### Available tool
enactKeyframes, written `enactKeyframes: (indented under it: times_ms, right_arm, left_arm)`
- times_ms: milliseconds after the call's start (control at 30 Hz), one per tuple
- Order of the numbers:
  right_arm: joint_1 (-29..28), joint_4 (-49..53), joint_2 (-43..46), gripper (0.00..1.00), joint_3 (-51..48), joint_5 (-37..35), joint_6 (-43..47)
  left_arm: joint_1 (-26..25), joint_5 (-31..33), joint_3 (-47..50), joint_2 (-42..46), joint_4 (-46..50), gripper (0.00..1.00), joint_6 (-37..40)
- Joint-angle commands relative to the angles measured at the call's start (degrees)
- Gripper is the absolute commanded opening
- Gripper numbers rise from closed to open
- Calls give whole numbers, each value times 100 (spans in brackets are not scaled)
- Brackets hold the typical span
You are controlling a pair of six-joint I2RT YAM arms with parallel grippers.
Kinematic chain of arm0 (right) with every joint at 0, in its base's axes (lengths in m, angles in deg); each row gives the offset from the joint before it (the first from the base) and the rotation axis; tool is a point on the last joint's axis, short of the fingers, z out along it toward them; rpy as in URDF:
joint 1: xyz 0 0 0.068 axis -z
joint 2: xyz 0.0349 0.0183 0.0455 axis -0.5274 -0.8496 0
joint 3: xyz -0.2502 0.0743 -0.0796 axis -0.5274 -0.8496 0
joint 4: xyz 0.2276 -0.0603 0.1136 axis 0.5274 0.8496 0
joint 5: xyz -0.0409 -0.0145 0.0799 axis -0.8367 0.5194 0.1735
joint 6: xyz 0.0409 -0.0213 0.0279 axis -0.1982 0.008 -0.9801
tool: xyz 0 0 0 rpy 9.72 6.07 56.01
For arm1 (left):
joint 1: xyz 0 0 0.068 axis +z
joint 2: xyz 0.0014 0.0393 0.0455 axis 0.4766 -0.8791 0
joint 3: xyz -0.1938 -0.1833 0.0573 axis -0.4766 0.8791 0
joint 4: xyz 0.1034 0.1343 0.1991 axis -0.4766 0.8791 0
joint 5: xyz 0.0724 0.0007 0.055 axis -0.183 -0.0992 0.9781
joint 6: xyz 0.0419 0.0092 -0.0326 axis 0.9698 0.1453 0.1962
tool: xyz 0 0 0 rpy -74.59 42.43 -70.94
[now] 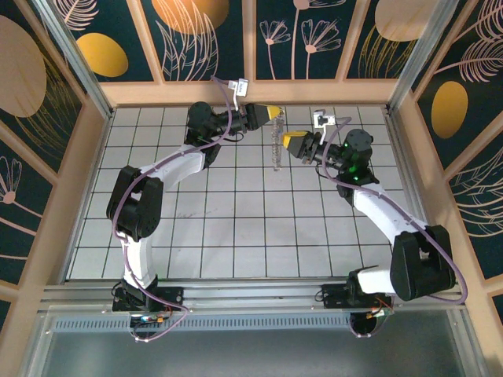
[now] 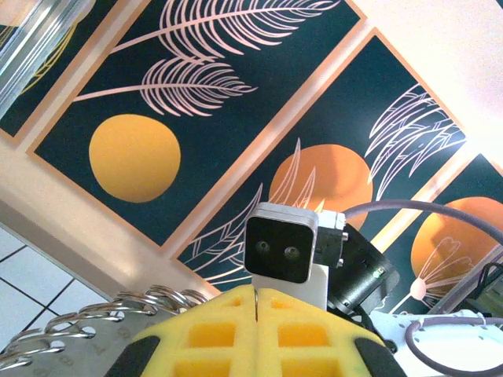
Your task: Put the keys on the keyring
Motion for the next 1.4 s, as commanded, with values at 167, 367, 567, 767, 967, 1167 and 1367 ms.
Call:
enactKeyframes:
  times_ms: [167, 367, 567, 767, 967, 1167, 1367]
  right_arm:
    - [38, 730, -17, 46, 332, -437, 824]
    - [29, 700, -306, 47, 635, -391, 833]
    - [-86, 668, -507, 47, 970, -346, 812]
    - [-162, 620, -757, 46, 1226, -355, 783]
    - [-194, 670, -721, 27, 1197, -239, 759]
    - [-224, 776, -484, 14, 1016, -164, 757]
    - [-320, 848, -322, 0, 899, -109, 771]
  left_arm:
    - [-27, -154, -221, 89, -310, 0, -29]
    - [-27, -186, -265, 80, -294, 0, -60]
    - [-43, -217, -320, 69, -292, 0, -87]
    - [-61, -251, -357, 33, -317, 0, -97]
    - [-62, -196, -341, 23, -325, 0, -86]
    - [-62, -151, -334, -14, -347, 0, -84]
    - [-61, -116, -345, -25, -375, 0, -104]
